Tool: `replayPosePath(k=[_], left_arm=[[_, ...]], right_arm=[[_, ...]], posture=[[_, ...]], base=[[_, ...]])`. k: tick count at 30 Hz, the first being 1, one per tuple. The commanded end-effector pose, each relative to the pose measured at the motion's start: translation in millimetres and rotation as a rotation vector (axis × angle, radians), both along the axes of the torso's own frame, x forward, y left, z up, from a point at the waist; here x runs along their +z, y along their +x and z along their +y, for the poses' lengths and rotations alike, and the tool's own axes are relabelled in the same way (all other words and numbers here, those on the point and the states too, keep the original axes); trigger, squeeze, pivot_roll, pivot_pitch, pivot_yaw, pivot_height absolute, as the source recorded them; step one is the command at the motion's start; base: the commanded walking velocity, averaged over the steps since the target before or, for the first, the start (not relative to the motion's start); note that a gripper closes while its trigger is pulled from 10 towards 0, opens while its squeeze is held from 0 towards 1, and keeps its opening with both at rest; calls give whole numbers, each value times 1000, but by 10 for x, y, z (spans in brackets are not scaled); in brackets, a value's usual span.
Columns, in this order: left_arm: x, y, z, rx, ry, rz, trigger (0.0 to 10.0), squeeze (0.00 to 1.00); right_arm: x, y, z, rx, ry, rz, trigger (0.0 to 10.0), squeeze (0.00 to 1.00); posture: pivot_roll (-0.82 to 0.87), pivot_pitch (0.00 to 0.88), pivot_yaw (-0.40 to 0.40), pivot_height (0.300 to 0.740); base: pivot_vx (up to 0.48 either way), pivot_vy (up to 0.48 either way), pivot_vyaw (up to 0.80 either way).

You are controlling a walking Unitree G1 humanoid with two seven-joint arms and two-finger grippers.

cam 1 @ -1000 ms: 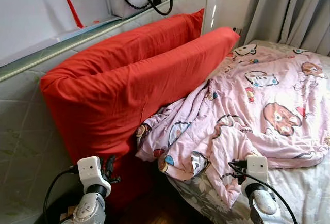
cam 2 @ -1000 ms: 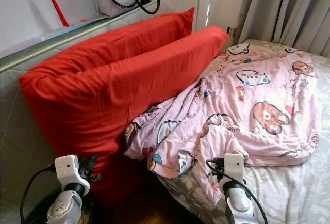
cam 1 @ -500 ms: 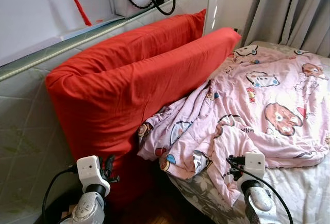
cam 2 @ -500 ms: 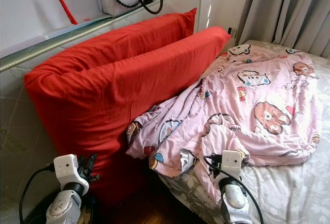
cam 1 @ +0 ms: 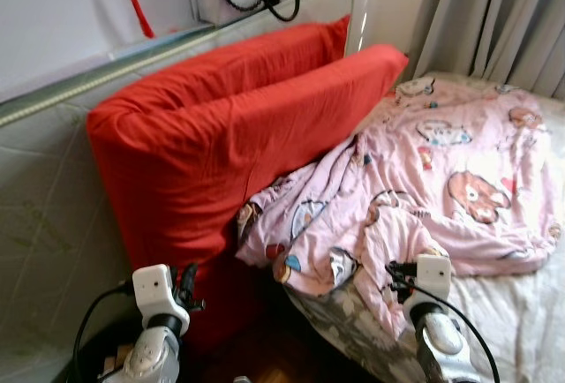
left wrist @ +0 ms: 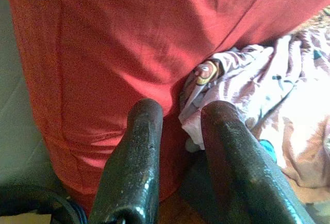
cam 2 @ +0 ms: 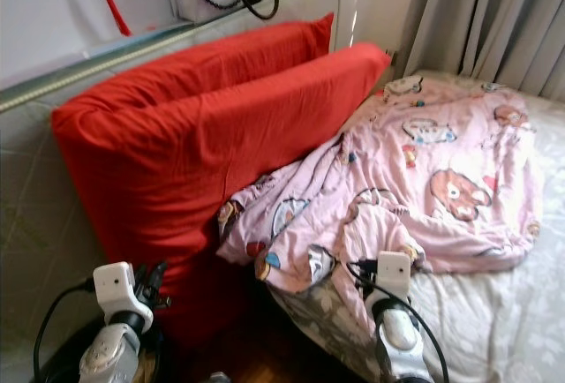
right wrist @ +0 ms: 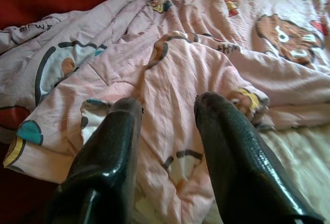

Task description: Clean up the room

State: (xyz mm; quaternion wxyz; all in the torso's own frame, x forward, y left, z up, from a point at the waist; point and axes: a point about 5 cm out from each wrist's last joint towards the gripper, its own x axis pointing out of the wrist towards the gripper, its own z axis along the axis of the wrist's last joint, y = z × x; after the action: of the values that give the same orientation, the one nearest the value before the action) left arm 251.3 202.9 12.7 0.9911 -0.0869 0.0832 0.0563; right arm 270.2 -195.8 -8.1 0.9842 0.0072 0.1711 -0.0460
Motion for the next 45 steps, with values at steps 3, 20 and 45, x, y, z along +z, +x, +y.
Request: replayPosePath(k=[3,20,45], left_arm=[[32,10,15,-6,15,-4,10000,0],[110,73,-43,-30,-7,-38,10000,0],[116,68,-48,-41,-6,-34,10000,0]], right_arm=[[-3,2,20,-3,4,2,10000,0],[-36,-16,23,-14,-3,30,10000,0],[-36,-24,39,-4,7,15,10000,0]], posture=[[33,0,41,675],[35,0,44,660],[39,0,51,605]], base=[[0,0,0],[0,0,0],[0,0,0]])
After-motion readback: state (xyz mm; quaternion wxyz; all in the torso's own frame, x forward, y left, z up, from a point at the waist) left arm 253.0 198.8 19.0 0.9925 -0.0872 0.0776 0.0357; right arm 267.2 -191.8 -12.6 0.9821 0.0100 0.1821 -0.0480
